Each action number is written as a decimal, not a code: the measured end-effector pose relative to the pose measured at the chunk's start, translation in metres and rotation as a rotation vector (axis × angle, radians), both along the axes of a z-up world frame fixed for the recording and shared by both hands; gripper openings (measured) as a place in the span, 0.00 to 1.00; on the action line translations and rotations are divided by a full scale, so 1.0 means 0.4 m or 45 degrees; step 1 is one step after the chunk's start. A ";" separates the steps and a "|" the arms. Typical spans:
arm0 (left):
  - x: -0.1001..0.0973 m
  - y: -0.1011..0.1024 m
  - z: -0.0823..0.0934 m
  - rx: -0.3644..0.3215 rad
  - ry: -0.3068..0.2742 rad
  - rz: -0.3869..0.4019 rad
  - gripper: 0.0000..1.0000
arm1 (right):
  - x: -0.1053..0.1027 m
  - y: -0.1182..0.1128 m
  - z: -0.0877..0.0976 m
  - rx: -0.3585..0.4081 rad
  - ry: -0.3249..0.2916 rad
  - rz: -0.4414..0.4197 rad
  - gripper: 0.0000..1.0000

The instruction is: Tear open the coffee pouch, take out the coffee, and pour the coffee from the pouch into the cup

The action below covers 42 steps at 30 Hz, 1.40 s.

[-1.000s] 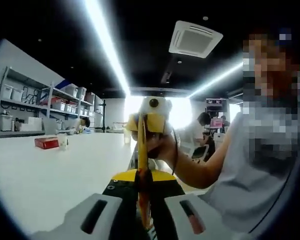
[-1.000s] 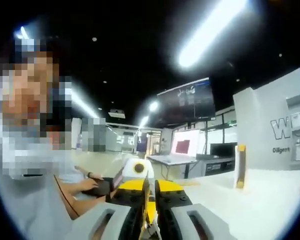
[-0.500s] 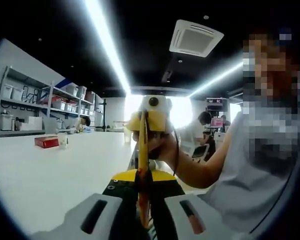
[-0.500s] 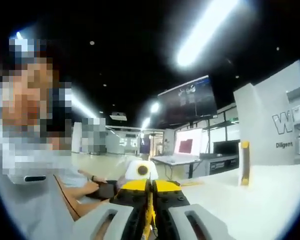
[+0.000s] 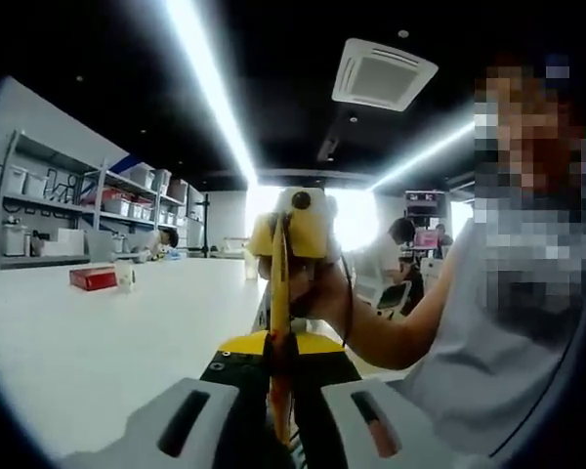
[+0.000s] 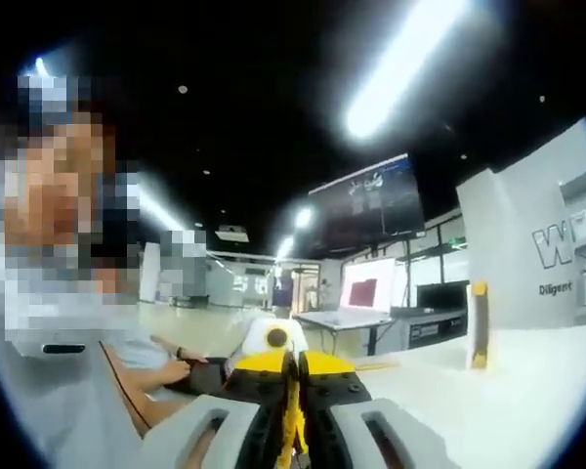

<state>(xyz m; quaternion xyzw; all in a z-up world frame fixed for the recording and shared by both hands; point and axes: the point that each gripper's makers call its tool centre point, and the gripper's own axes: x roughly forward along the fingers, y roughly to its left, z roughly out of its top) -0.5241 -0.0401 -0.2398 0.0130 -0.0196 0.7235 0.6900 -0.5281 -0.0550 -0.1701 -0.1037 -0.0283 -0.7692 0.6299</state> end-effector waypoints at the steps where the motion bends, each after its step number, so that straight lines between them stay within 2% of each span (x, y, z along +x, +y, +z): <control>1: 0.000 0.000 0.001 0.002 0.001 0.002 0.10 | -0.001 0.002 0.000 -0.002 0.006 -0.008 0.06; 7: -0.003 0.000 -0.001 0.000 -0.006 0.004 0.10 | -0.011 0.013 -0.003 0.003 0.051 -0.055 0.10; 16: -0.003 0.003 -0.001 0.005 -0.004 0.001 0.10 | 0.003 0.017 -0.005 -0.011 0.011 -0.017 0.05; 24: 0.004 0.001 0.004 0.014 -0.005 -0.013 0.10 | 0.014 0.007 0.001 -0.018 0.022 -0.002 0.05; 26: 0.005 0.000 0.004 0.014 -0.001 -0.014 0.10 | 0.017 0.005 0.001 -0.025 -0.002 0.011 0.04; 28: 0.007 -0.001 0.003 0.013 -0.006 -0.024 0.10 | 0.020 0.004 -0.002 -0.029 -0.063 0.035 0.03; 31: 0.012 0.002 0.001 0.018 -0.023 -0.052 0.11 | 0.018 0.005 -0.003 -0.025 -0.067 0.028 0.02; 35: 0.006 0.000 0.001 0.016 0.017 -0.018 0.12 | 0.012 0.013 -0.006 -0.007 -0.092 0.024 0.02; 42: -0.003 -0.022 0.040 0.096 0.013 0.009 0.13 | 0.002 0.037 -0.013 0.006 -0.123 0.022 0.02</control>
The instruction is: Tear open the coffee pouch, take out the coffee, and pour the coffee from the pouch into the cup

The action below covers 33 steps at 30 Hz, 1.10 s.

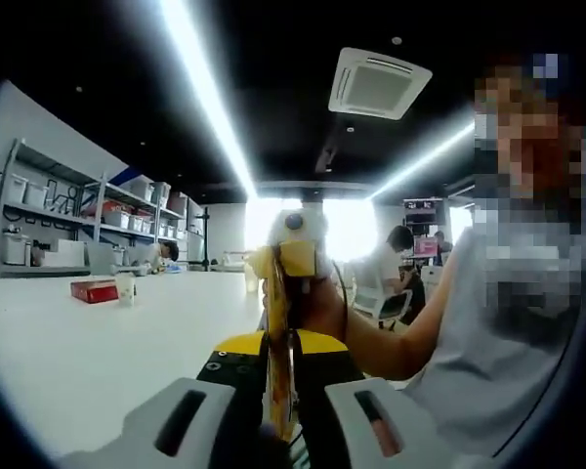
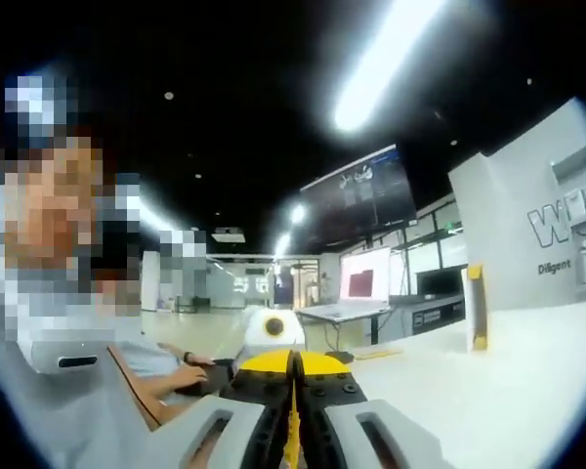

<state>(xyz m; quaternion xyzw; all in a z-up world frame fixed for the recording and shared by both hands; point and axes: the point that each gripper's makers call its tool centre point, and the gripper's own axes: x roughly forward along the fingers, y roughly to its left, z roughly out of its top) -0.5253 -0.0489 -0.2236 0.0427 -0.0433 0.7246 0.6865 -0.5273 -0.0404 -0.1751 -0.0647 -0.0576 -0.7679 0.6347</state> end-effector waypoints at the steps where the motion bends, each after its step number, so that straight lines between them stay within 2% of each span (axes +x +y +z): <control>1: 0.001 -0.001 0.002 0.005 -0.005 0.000 0.13 | 0.001 0.000 -0.001 0.005 0.000 0.001 0.02; 6: 0.011 0.019 -0.004 -0.015 -0.001 -0.023 0.13 | 0.008 -0.003 -0.008 0.006 -0.012 0.020 0.02; 10: 0.015 0.038 -0.018 -0.036 -0.011 -0.033 0.10 | 0.013 -0.006 -0.003 0.007 0.008 0.020 0.02; 16: -0.003 0.037 0.019 0.065 -0.038 0.020 0.09 | 0.003 0.011 0.031 -0.071 0.060 -0.009 0.02; 20: -0.008 0.042 0.022 0.077 -0.055 0.019 0.09 | 0.004 0.011 0.036 -0.065 0.097 0.027 0.03; 23: -0.014 0.043 0.023 0.085 -0.067 0.028 0.09 | -0.002 0.012 0.039 -0.049 0.111 0.016 0.04; 28: -0.021 0.049 0.025 0.094 -0.084 0.010 0.09 | -0.007 0.016 0.041 -0.050 0.110 0.013 0.04; 31: -0.025 0.056 0.021 0.090 -0.092 0.009 0.09 | -0.004 0.020 0.040 -0.054 0.109 0.035 0.08; 33: -0.024 0.059 0.018 0.080 -0.091 0.006 0.08 | -0.007 0.026 0.036 -0.043 0.088 0.025 0.03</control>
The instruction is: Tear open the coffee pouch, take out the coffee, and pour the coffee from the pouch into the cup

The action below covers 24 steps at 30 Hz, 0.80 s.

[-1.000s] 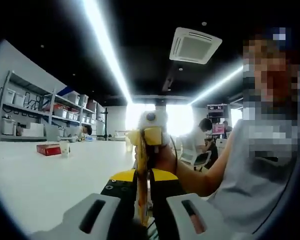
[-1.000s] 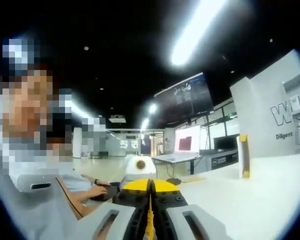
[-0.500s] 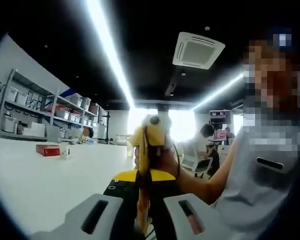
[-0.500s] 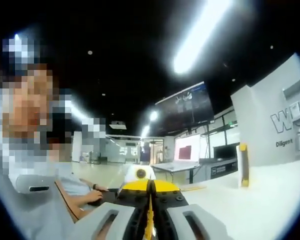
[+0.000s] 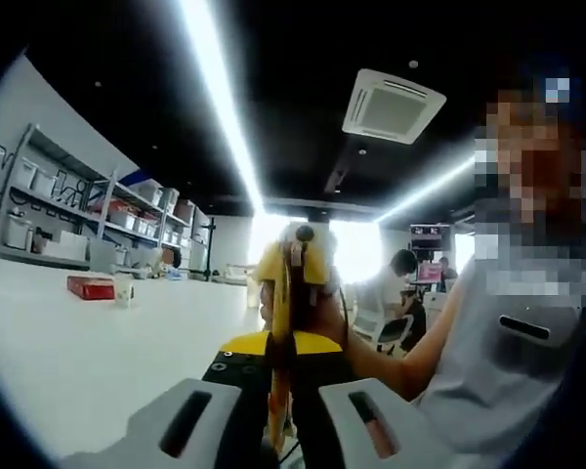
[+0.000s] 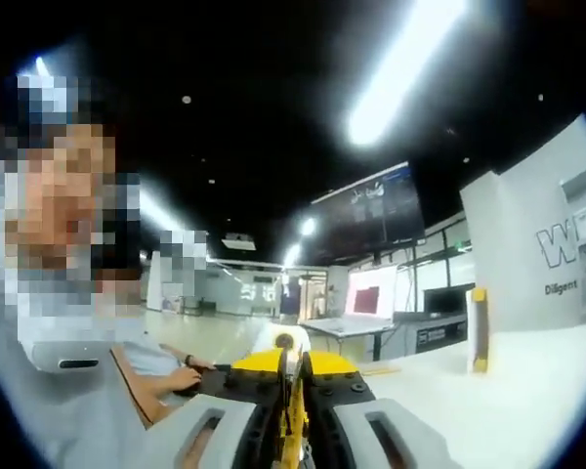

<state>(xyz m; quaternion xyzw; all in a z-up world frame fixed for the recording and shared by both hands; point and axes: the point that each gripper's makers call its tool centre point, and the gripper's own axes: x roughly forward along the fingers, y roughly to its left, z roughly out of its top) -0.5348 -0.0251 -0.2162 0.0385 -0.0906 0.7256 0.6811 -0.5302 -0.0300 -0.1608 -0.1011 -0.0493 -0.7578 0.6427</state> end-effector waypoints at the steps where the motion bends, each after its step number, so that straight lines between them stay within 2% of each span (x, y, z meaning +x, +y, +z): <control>1: 0.002 0.003 0.001 -0.004 0.001 0.000 0.08 | 0.000 0.001 0.001 -0.006 -0.009 -0.002 0.03; 4: 0.018 0.007 0.003 -0.012 0.016 0.003 0.08 | 0.013 0.004 0.003 -0.018 -0.040 0.011 0.02; 7: 0.018 0.014 -0.005 -0.013 0.017 -0.003 0.09 | 0.014 0.006 -0.002 0.011 -0.029 -0.010 0.02; 9: 0.012 0.022 -0.009 -0.012 0.051 0.010 0.11 | 0.008 0.013 -0.005 0.022 -0.043 -0.006 0.02; 11: -0.001 0.028 -0.012 -0.024 0.102 0.060 0.27 | -0.002 0.022 -0.013 0.051 -0.056 -0.007 0.02; 12: -0.002 0.029 -0.010 -0.022 0.100 0.067 0.32 | -0.007 0.026 -0.014 0.054 -0.057 -0.012 0.02; 13: -0.003 0.026 -0.008 -0.022 0.096 0.069 0.31 | -0.015 0.036 -0.017 0.061 -0.066 -0.012 0.02; 15: 0.000 0.012 0.000 -0.027 0.089 0.066 0.20 | -0.022 0.049 -0.023 0.071 -0.086 -0.005 0.02; 17: 0.006 -0.004 0.023 -0.039 0.047 0.065 0.09 | -0.018 0.058 -0.029 0.074 -0.111 0.004 0.02; 19: 0.027 -0.012 0.058 -0.054 0.074 0.056 0.07 | 0.007 0.057 -0.030 0.058 -0.123 0.023 0.02; 22: 0.060 -0.019 0.094 -0.084 0.169 0.070 0.08 | 0.039 0.043 -0.035 0.068 -0.106 0.032 0.02; 24: 0.087 -0.020 0.105 -0.099 0.171 0.060 0.09 | 0.056 0.038 -0.038 0.068 -0.103 0.049 0.02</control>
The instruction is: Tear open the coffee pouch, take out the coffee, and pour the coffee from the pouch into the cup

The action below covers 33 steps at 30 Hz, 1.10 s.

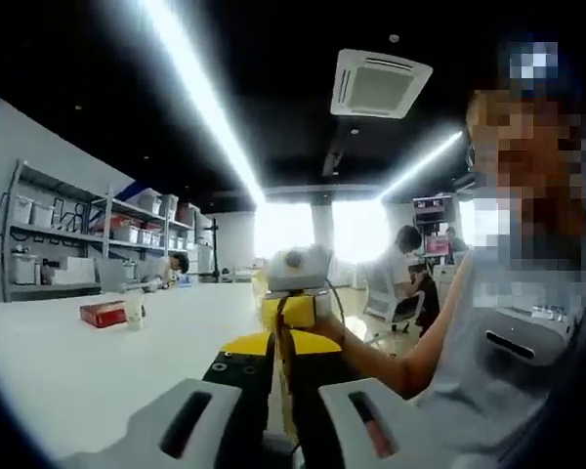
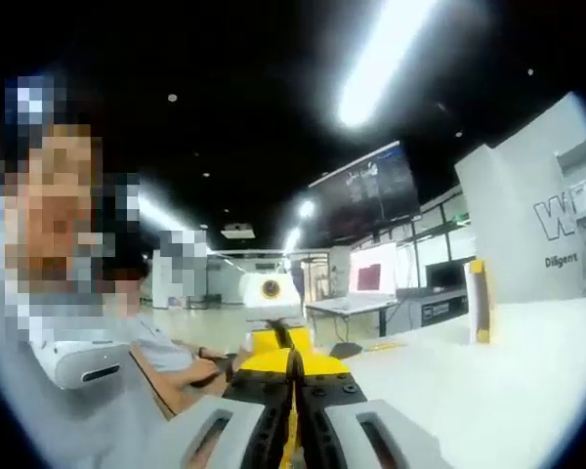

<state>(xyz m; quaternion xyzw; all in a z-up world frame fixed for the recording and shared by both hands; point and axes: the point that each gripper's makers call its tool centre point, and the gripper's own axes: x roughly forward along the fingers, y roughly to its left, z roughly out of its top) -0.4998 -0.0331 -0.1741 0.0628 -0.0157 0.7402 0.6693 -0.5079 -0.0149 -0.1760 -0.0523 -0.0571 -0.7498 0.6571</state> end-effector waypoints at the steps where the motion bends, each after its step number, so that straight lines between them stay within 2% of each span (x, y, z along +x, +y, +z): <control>1: 0.007 0.001 -0.001 -0.005 0.000 -0.005 0.10 | 0.005 -0.002 0.000 -0.005 -0.001 0.006 0.02; 7: 0.032 -0.007 -0.021 -0.029 0.026 0.000 0.10 | 0.052 -0.025 -0.007 -0.026 0.001 0.030 0.02; 11: 0.043 -0.022 -0.024 -0.013 0.022 -0.029 0.10 | 0.070 -0.046 -0.023 0.012 -0.009 0.051 0.02; 15: 0.056 -0.028 -0.034 -0.045 0.035 -0.034 0.08 | 0.082 -0.060 -0.039 0.041 -0.023 0.060 0.02; 17: 0.067 -0.029 -0.042 -0.084 0.071 -0.034 0.05 | 0.083 -0.062 -0.044 0.051 -0.027 0.063 0.02; 19: 0.065 -0.030 -0.049 -0.118 0.139 -0.010 0.05 | 0.081 -0.064 -0.050 0.068 -0.035 0.064 0.02; 28: 0.080 -0.026 -0.065 -0.162 0.131 -0.032 0.04 | 0.095 -0.069 -0.066 0.147 -0.025 0.085 0.02; 29: 0.084 -0.026 -0.070 -0.185 0.160 -0.031 0.03 | 0.098 -0.069 -0.069 0.153 -0.033 0.092 0.02; 32: 0.086 -0.023 -0.064 -0.211 0.337 0.011 0.02 | 0.098 -0.064 -0.068 0.136 -0.056 0.101 0.02; 33: 0.087 -0.022 -0.064 -0.220 0.365 0.034 0.02 | 0.096 -0.061 -0.065 0.125 -0.078 0.106 0.02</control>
